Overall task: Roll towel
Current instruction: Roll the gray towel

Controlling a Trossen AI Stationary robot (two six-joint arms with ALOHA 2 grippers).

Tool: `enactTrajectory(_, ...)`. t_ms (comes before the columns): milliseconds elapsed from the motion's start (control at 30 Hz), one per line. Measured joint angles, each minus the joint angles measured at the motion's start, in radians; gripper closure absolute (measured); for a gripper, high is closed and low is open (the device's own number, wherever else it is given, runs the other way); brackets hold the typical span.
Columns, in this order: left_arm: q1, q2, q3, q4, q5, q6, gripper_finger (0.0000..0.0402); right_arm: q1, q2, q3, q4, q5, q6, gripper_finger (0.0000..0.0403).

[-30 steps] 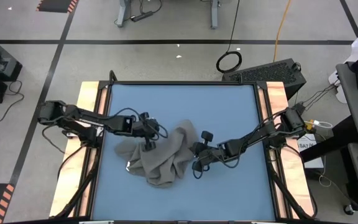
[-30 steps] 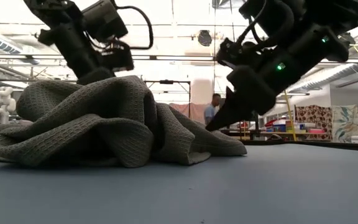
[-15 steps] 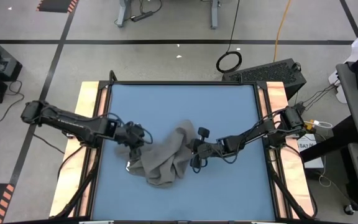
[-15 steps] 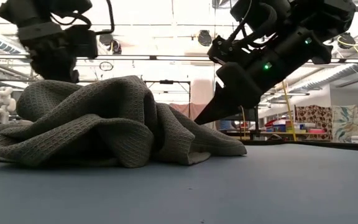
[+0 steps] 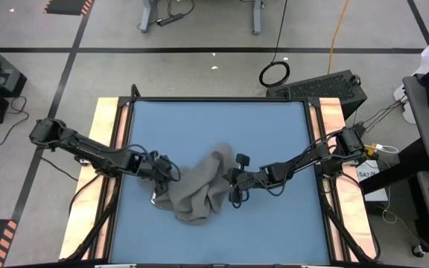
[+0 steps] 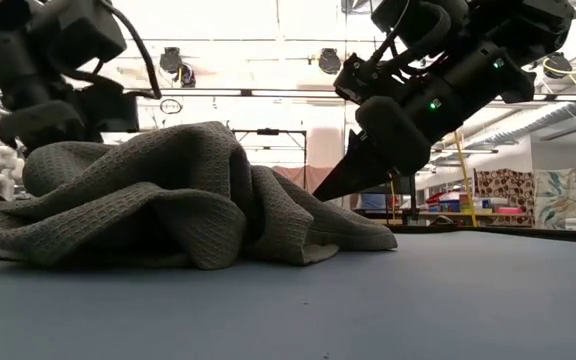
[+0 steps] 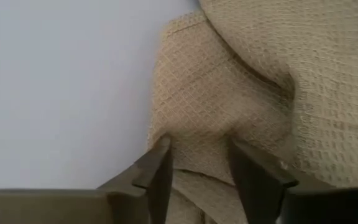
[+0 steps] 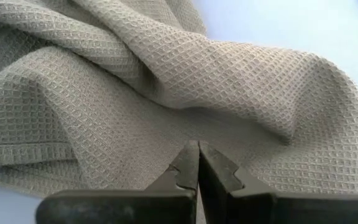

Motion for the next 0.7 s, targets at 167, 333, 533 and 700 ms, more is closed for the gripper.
enactTrajectory(167,0.002,0.026,-0.016,0.013,-0.094,0.022,0.0376,0.000,0.000,0.000,0.000,0.000,0.000,0.0403)
enactTrajectory(333,0.021,0.022,-0.017,0.008,-0.157,0.068,0.0393,0.001,0.000,0.000,0.000,-0.034,-0.004,0.0403)
enactTrajectory(533,0.062,0.021,-0.008,-0.006,-0.179,0.118,0.0398,0.005,0.000,0.000,-0.047,-0.211,0.001,0.0396)
enactTrajectory(700,0.073,0.021,-0.008,-0.008,-0.119,0.121,0.0399,0.022,0.000,0.000,-0.144,-0.205,0.035,0.0356)
